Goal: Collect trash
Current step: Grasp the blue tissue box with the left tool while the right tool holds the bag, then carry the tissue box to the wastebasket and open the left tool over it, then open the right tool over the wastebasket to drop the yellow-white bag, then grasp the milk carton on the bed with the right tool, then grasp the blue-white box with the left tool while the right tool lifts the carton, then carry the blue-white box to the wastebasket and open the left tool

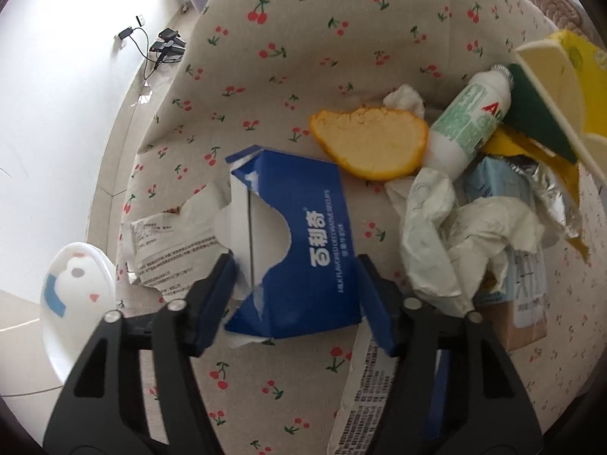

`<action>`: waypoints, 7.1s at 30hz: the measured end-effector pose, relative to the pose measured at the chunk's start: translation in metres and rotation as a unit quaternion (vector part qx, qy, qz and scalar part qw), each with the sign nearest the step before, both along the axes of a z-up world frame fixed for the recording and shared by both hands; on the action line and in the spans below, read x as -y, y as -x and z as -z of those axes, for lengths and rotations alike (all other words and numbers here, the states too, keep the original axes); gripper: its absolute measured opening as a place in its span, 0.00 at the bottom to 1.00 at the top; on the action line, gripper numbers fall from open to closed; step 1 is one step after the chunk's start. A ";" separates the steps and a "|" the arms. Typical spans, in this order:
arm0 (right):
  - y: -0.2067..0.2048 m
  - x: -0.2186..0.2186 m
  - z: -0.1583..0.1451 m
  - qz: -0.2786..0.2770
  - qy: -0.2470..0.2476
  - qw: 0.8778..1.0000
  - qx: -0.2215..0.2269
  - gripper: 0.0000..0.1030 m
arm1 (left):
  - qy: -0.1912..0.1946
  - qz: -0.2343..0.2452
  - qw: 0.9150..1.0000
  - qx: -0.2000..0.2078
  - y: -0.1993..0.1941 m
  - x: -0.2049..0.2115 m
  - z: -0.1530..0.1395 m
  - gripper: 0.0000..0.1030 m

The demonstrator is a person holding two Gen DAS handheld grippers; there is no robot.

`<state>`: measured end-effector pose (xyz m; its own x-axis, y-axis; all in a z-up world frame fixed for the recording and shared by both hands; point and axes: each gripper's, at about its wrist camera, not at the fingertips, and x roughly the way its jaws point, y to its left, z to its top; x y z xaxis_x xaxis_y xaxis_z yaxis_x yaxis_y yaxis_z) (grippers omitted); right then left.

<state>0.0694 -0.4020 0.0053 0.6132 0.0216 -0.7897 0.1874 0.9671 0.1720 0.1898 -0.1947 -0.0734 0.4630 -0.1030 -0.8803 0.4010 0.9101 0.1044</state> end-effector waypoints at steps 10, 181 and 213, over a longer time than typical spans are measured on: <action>-0.001 -0.013 -0.013 -0.007 0.000 1.000 0.014 0.50 | 0.109 -0.016 0.994 0.001 0.003 -0.028 -0.033 0.56; 0.043 -0.023 -0.010 -0.034 -0.099 0.994 -0.013 0.53 | 0.163 0.021 0.985 -0.050 0.093 -0.042 -0.026 0.59; -0.021 -0.162 -0.014 -0.131 -0.115 0.985 -0.015 0.53 | 0.200 -0.106 0.974 -0.023 0.071 -0.181 -0.038 0.59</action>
<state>0.0903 -0.2399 0.0189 0.5395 0.3562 -0.7630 -0.0541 0.9189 0.3907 0.1188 -0.0133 -0.0350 0.4722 -0.3478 -0.8100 0.1962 0.9373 -0.2881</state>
